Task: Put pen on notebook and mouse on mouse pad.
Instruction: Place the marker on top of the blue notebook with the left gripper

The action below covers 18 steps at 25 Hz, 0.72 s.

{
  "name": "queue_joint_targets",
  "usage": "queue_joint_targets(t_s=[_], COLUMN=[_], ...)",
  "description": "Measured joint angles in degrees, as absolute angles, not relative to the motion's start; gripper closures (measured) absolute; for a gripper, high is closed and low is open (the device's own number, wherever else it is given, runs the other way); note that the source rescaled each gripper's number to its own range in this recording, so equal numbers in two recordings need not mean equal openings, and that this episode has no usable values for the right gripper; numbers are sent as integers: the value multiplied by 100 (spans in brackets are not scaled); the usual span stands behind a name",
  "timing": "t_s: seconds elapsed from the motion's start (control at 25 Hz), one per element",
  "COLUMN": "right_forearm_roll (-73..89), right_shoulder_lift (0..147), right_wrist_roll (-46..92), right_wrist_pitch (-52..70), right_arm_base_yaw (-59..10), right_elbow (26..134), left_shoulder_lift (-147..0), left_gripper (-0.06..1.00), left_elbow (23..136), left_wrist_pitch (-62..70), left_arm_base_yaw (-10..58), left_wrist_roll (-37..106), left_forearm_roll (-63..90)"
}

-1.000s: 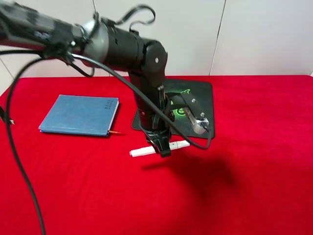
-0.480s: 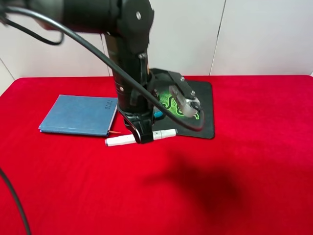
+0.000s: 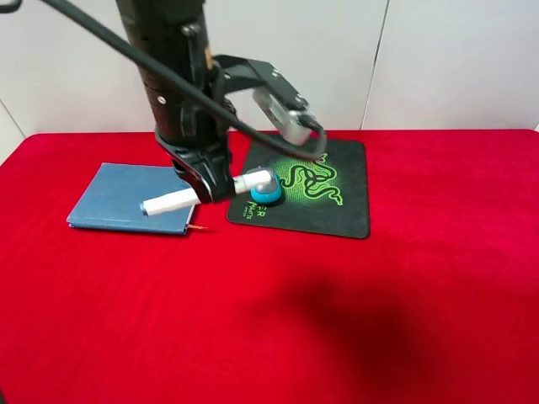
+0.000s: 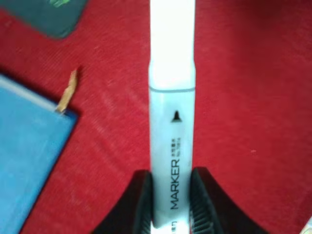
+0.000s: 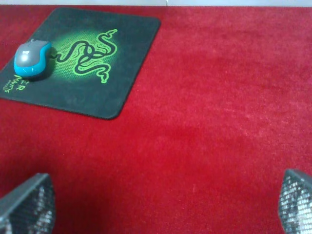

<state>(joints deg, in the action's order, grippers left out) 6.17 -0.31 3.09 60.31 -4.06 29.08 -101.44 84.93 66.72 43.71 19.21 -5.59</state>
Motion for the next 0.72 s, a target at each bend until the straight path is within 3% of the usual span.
queue_joint_targets(t_s=[0.72], right_forearm_roll=[617], right_shoulder_lift=[-31], right_wrist_roll=[309], right_wrist_pitch=[6031], right_arm_base_yaw=[-406], right_elbow=[2908], left_shoulder_lift=[-10282], left_gripper=[94], left_elbow=[8493], left_wrist_pitch=[6338], left_arm_base_yaw=[1738], left_wrist_roll=[1864], left_forearm_roll=[-402])
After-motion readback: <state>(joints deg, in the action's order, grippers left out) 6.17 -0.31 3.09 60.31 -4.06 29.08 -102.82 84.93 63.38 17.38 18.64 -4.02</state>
